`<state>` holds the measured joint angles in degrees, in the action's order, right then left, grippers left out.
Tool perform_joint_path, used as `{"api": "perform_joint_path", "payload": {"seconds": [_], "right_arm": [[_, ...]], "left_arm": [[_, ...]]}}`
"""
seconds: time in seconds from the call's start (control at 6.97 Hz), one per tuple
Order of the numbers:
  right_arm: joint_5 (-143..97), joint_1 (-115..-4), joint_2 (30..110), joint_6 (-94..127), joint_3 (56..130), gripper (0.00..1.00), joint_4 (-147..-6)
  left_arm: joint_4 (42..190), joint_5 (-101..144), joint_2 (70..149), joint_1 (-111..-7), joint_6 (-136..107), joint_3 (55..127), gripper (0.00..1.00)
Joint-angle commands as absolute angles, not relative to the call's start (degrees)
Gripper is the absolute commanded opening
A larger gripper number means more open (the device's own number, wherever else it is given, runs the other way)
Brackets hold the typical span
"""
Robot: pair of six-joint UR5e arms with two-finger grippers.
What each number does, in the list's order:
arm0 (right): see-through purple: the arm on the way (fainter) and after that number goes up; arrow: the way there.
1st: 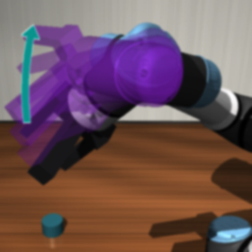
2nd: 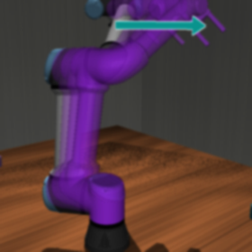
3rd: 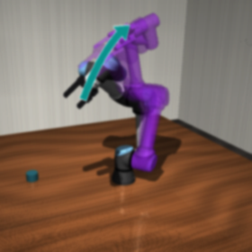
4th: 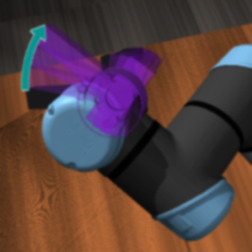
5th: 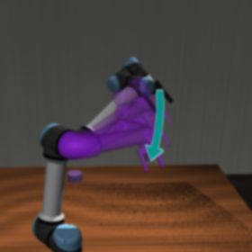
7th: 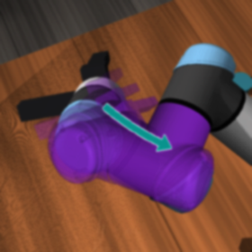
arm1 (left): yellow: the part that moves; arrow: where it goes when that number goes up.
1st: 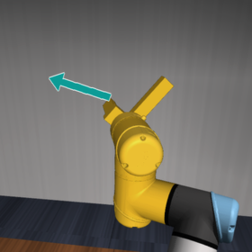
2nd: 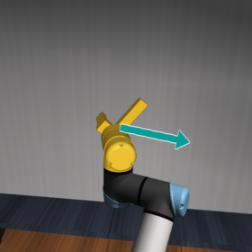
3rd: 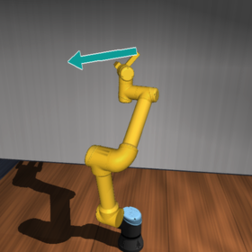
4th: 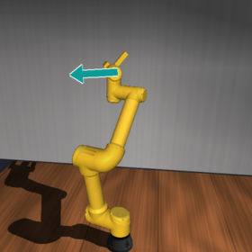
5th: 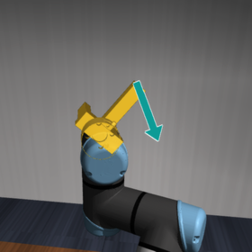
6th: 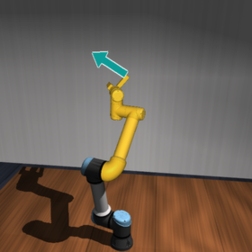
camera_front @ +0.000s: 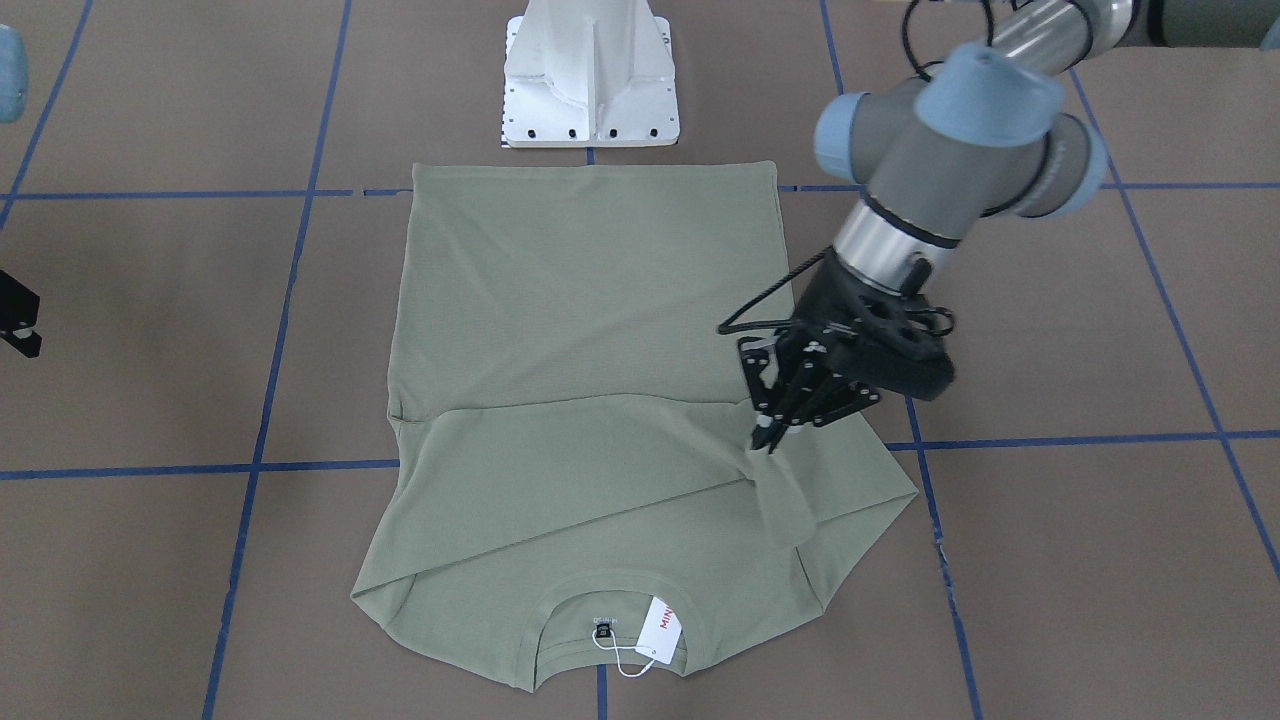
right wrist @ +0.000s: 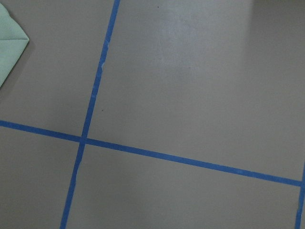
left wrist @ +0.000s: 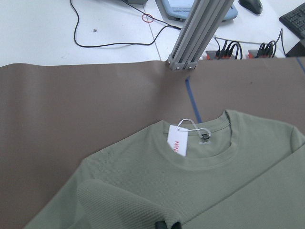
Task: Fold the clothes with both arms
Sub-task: 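Grasp the other sleeve cuff with the left gripper and lift it over the shirt, then lay the sleeve across the shirt body with the left gripper and release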
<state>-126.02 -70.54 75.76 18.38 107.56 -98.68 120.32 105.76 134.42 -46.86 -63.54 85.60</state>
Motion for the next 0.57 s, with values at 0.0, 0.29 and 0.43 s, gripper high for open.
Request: {"api": "perform_joint_path", "payload": {"seconds": [0.0, 0.29, 0.43], "right_arm": [[-125.95, -70.58, 75.67, 18.72, 107.49, 1.00, -98.70], [-125.95, -70.66, 75.76, 18.98, 107.58, 1.00, -98.70], [-125.95, -70.66, 75.76, 19.07, 107.58, 1.00, -98.70]], "left_arm": [[120.76, 96.62, 144.82, -37.66, -68.73, 77.27, 0.00], [124.33, 88.54, 146.51, -30.79, -67.86, 74.56, 0.00], [129.85, 88.16, 146.60, -28.41, -62.80, 71.31, 0.00]]}}
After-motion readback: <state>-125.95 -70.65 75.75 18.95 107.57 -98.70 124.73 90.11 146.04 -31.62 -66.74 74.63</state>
